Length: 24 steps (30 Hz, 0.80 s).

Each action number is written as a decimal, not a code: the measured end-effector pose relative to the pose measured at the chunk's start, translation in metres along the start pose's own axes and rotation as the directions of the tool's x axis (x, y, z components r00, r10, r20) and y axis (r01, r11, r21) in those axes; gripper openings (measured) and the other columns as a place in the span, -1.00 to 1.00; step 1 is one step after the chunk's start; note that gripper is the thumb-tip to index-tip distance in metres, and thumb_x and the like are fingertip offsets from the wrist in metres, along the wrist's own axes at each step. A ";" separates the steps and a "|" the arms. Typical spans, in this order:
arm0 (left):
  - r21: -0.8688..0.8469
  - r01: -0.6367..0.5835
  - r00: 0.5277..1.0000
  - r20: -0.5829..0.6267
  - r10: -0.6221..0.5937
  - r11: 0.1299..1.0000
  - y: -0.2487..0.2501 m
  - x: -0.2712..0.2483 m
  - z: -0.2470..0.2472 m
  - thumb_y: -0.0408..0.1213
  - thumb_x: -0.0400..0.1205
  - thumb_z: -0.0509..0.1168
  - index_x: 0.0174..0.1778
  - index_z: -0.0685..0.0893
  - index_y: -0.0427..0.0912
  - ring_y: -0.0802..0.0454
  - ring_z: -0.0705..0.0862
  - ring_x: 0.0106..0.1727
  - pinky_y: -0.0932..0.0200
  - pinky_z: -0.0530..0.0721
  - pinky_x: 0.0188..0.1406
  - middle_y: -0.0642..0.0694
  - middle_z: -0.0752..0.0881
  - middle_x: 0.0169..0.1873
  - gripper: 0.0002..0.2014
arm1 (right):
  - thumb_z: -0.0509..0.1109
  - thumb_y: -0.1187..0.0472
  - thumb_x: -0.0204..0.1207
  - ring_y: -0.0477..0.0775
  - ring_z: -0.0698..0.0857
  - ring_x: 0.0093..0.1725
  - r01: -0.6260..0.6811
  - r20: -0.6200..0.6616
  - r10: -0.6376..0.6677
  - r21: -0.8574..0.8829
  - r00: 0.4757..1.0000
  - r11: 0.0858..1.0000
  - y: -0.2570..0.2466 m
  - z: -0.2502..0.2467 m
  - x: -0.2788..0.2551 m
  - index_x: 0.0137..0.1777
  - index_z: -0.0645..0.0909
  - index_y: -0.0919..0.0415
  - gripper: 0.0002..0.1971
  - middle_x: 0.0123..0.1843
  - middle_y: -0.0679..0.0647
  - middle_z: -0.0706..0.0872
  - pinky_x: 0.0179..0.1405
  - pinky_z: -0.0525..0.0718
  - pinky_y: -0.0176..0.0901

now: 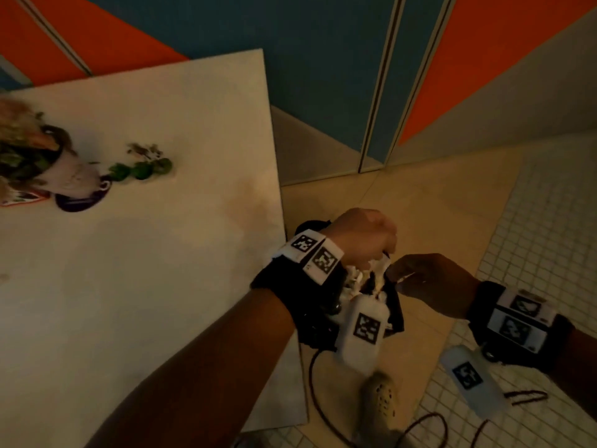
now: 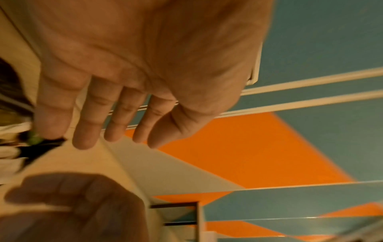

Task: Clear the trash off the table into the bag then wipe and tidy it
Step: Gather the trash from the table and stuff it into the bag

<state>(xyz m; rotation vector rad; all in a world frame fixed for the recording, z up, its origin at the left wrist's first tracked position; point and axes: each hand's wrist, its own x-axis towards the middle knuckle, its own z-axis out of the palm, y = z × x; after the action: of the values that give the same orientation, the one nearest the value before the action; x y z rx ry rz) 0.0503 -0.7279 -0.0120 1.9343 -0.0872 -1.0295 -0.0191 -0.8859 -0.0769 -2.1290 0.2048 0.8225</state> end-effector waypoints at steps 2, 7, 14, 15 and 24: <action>-0.074 -0.055 0.998 0.026 0.057 0.996 -0.007 -0.034 -0.025 -0.44 0.57 0.30 0.20 0.64 -0.22 -0.04 0.70 -0.02 -0.02 0.70 0.08 -0.15 0.71 0.00 -0.72 | 0.33 0.36 0.61 0.06 0.68 0.03 0.089 -0.023 -0.089 0.020 0.996 0.996 -0.033 0.005 -0.011 0.01 0.64 0.03 -0.81 0.13 -0.08 0.68 0.10 0.60 0.02; -0.123 -0.140 0.987 -0.094 0.128 0.983 -0.052 -0.125 -0.111 -0.42 0.57 0.33 0.10 0.69 -0.11 -0.13 0.74 0.11 -0.02 0.71 0.06 -0.19 0.75 0.08 -0.77 | 0.41 0.32 0.56 -0.03 0.72 0.10 0.320 -0.032 -0.321 -0.028 0.947 0.947 -0.135 0.046 -0.021 0.06 0.68 0.06 -0.84 0.14 -0.01 0.73 0.13 0.70 -0.01; -0.107 -0.077 0.906 -0.423 0.025 0.991 -0.160 -0.233 -0.247 -0.42 0.57 0.35 0.04 0.72 -0.18 -0.14 0.75 0.04 -0.03 0.72 0.02 -0.13 0.78 -0.05 -0.84 | 0.42 0.21 0.56 -0.28 0.66 0.03 0.495 0.085 -0.488 -0.173 0.869 0.851 -0.270 0.129 -0.010 0.11 0.69 0.01 -0.84 0.10 -0.19 0.72 -0.01 0.61 -0.48; -0.086 -0.058 0.873 -0.488 0.008 0.995 -0.176 -0.247 -0.265 -0.41 0.57 0.36 0.02 0.72 -0.17 -0.12 0.76 0.02 0.00 0.73 -0.01 -0.11 0.78 -0.08 -0.85 | 0.42 0.20 0.56 -0.28 0.67 0.02 0.512 0.098 -0.503 -0.179 0.859 0.840 -0.287 0.142 -0.006 0.09 0.68 -0.01 -0.85 0.09 -0.19 0.73 -0.02 0.61 -0.50; 0.029 0.307 0.450 -0.885 -0.118 0.951 -0.323 -0.343 -0.390 -0.27 0.51 0.42 -0.14 0.73 -0.08 -0.11 0.72 -0.04 0.02 0.65 0.11 -0.07 0.78 -0.11 -0.95 | 0.42 0.22 0.56 -0.27 0.62 -0.14 0.534 0.179 -0.504 -0.237 0.845 0.811 -0.402 0.248 0.044 0.06 0.68 0.09 -0.89 -0.10 -0.21 0.66 -0.18 0.47 -0.46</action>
<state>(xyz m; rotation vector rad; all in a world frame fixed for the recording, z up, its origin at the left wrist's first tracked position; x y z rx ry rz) -0.0093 -0.1233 0.0518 2.4771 0.7035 -0.0214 0.0586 -0.4338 0.0442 -2.2267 -0.5705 0.6552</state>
